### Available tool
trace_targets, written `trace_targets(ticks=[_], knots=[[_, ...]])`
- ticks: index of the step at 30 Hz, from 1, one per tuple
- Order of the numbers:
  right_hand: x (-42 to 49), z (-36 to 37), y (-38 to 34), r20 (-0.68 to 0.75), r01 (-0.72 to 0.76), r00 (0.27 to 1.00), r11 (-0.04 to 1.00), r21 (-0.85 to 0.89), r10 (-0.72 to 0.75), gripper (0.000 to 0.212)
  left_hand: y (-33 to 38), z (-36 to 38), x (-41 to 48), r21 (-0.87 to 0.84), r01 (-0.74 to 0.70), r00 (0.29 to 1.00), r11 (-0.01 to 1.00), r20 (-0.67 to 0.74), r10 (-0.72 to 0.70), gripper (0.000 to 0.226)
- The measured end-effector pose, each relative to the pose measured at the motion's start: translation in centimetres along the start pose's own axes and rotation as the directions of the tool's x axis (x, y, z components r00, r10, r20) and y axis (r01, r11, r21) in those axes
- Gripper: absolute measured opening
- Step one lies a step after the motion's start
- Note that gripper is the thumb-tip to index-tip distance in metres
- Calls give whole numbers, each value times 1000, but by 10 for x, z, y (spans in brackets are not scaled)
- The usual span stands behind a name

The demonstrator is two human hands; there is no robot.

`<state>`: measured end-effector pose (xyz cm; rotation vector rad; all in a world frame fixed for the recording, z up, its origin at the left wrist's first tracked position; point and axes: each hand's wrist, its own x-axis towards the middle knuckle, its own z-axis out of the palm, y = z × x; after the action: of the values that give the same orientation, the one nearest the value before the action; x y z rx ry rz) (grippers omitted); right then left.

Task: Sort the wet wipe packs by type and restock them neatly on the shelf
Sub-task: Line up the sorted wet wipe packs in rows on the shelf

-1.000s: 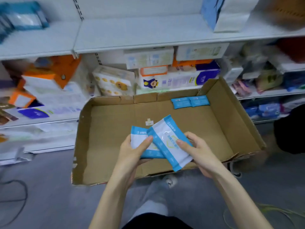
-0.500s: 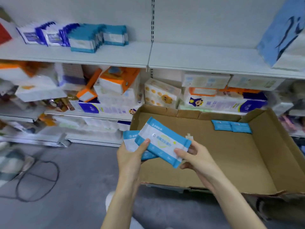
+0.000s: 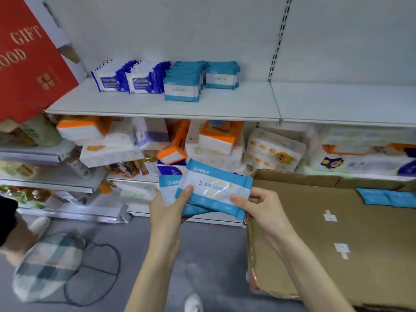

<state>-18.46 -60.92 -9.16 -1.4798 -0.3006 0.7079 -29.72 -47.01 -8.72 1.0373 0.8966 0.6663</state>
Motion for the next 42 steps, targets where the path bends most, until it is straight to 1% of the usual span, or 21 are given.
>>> trace_targets(ticks=[5,9,10,13,18,21,24,25,26,28,30,32,34,36,39,42], knots=[[23,18,-10,27,16,1000,999,-40,-15,6,16,-10,35,-11,24,999,1000,46,-23,20],[49,20,-15,21,10,1000,999,38,-10,17,18,-2,59,1,27,997,1000,70,-27,25],[58,18,-15,23,0,1000,1000,28,-1,18,19,2,66,5,24,997,1000,68,-24,27],[90,19,-17,47,-30,998,999,-13,31,15,23,14,90,37,-8,998,999,67,6,24],[169,22,-25,62,6,998,1000,-21,-5,13,43,41,150,48,-56,995,997,86,52,15],[226,12,-39,-1,43,999,998,-55,-43,15,56,62,195,72,-70,995,995,82,64,16],[280,-6,-56,-137,84,987,996,0,-84,11,69,83,239,100,-75,995,992,74,68,20],[298,-14,-62,-198,109,974,994,-6,-108,11,72,88,252,110,-77,995,991,67,70,23],[319,-21,-66,-251,131,958,990,-49,-139,13,75,93,266,115,-74,996,991,57,68,25],[352,-32,-70,-314,154,923,962,-227,-222,21,80,95,282,103,-76,997,992,34,73,29],[388,-40,-70,-294,153,909,894,-422,-295,25,83,99,301,97,-87,996,992,17,85,26],[418,-41,-71,-252,155,904,814,-560,-345,26,85,103,316,107,-82,996,991,-15,84,21],[441,-38,-73,-216,182,896,764,-619,-388,26,86,107,327,113,-77,996,991,-27,81,18],[461,-33,-73,-214,199,879,735,-649,-426,23,86,109,333,124,-84,996,989,-13,86,18],[488,-30,-76,-256,148,849,674,-724,-462,22,86,112,340,147,-91,996,985,-5,93,17],[504,-29,-78,-274,99,821,599,-794,-500,31,88,117,348,183,-101,995,978,23,98,19]])
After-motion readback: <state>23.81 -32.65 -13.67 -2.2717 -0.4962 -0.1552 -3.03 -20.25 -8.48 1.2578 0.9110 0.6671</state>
